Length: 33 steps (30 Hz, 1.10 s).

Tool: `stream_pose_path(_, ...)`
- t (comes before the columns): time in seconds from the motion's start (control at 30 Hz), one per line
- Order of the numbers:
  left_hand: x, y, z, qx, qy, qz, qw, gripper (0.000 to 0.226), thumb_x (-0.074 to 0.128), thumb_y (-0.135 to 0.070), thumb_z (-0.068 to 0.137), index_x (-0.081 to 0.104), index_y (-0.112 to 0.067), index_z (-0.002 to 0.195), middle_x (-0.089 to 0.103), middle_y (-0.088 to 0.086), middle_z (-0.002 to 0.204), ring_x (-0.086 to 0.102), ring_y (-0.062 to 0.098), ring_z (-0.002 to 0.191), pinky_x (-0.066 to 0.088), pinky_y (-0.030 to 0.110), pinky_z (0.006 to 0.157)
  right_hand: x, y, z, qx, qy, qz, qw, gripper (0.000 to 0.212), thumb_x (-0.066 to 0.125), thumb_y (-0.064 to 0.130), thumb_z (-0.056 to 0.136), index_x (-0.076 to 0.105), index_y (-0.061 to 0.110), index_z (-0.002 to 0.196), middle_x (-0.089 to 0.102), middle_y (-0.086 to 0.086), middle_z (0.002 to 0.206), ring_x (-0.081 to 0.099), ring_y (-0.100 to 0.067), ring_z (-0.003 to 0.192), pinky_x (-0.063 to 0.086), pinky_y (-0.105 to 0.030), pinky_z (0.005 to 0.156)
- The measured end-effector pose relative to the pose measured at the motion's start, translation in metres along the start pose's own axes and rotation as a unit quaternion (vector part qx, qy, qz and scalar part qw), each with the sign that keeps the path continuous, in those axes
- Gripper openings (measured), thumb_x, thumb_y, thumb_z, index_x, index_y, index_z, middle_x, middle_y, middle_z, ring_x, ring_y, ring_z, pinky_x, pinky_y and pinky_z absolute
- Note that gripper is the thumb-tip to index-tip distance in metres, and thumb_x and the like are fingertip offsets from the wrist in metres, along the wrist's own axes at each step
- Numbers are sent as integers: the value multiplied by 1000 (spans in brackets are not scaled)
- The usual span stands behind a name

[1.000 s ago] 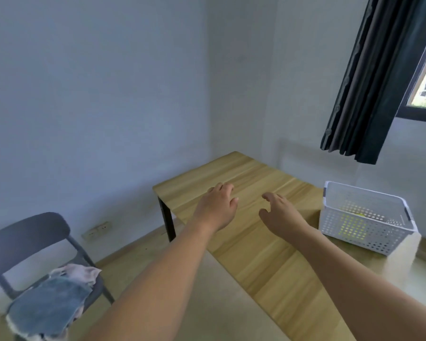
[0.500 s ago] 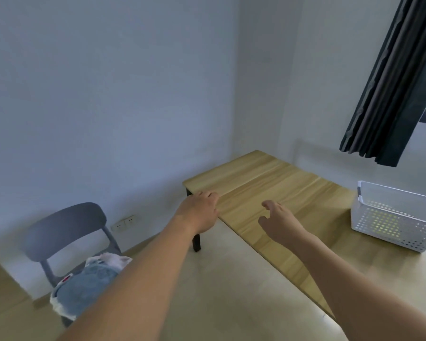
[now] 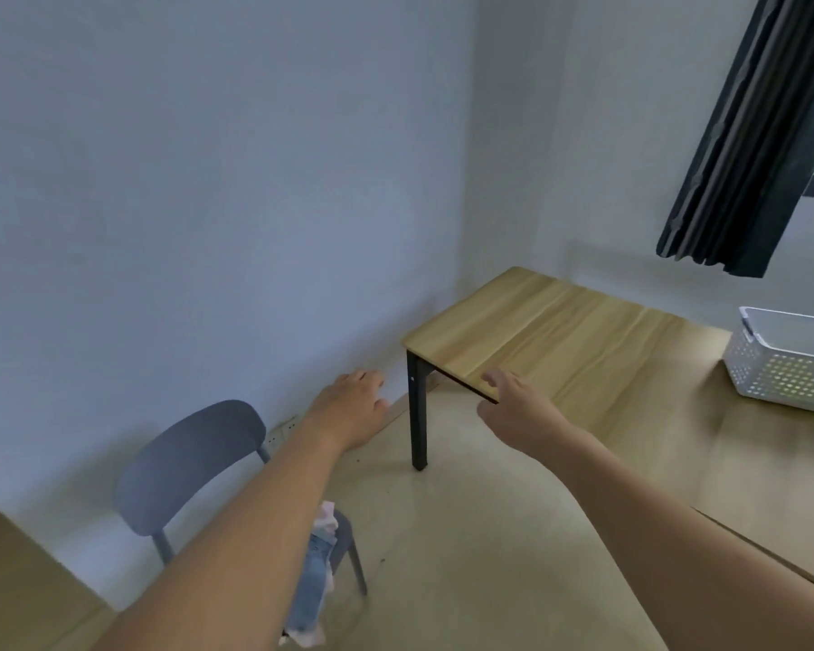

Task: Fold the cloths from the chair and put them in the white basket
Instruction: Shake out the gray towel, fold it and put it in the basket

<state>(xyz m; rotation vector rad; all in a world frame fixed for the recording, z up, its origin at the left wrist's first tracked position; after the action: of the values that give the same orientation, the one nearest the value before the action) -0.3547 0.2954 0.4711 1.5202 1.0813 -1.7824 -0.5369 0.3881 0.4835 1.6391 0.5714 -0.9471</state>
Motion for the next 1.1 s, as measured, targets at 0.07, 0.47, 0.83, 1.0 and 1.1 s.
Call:
stream_pose_path(0.07, 1, 26, -3, -2, -10, -4, 1000, 40, 34, -25, 99, 43, -12, 136, 46, 6, 139, 46, 22, 121, 41, 34, 98, 17, 13, 12, 9, 2, 1, 1000, 53, 43, 19, 94, 32, 11, 146, 37, -6, 148, 37, -22, 135, 32, -31, 106)
stream_pose_path(0.47, 27, 267, -5, -56, 53, -31, 997, 29, 36, -20, 96, 56, -12, 115, 54, 5, 119, 52, 21, 106, 46, 34, 89, 194, 155, 83, 24, 97, 82, 992, 48, 45, 21, 95, 38, 18, 143, 43, -1, 143, 44, -20, 128, 39, -30, 100)
stream_pose_path(0.83, 112, 400, 18, -84, 184, -71, 977, 21, 37, -20, 98, 57, -20, 102, 61, -1, 102, 58, 14, 88, 49, 28, 76, 336, 158, 133, 119, 178, 44, 976, 44, 45, 14, 95, 45, 11, 139, 49, -5, 140, 47, -20, 128, 36, -24, 101)
stream_pose_path(1.0, 234, 436, 37, -103, 252, -131, 953, 24, 38, -22, 97, 59, -18, 106, 65, 4, 104, 58, 16, 85, 47, 28, 72, 443, 92, 177, 153, 240, -7, 959, 39, 41, 10, 94, 52, 4, 131, 53, -12, 135, 51, -26, 122, 43, -30, 97)
stream_pose_path(1.1, 335, 461, 52, -89, 296, -130, 942, 21, 40, -26, 94, 58, -20, 102, 64, 8, 100, 51, 16, 79, 44, 31, 71, 536, 41, 204, 168, 265, -12, 949, 38, 40, 13, 92, 53, 11, 129, 54, -10, 132, 54, -24, 109, 41, -26, 81)
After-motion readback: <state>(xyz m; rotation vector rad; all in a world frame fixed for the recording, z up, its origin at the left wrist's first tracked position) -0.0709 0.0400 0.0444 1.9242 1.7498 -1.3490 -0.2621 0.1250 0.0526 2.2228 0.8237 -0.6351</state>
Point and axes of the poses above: each hand's wrist, its own z-axis towards the middle knuckle, its own x-axis out of the palm, y = z × x, the point moved 8 cm from there along z, towards the middle knuckle
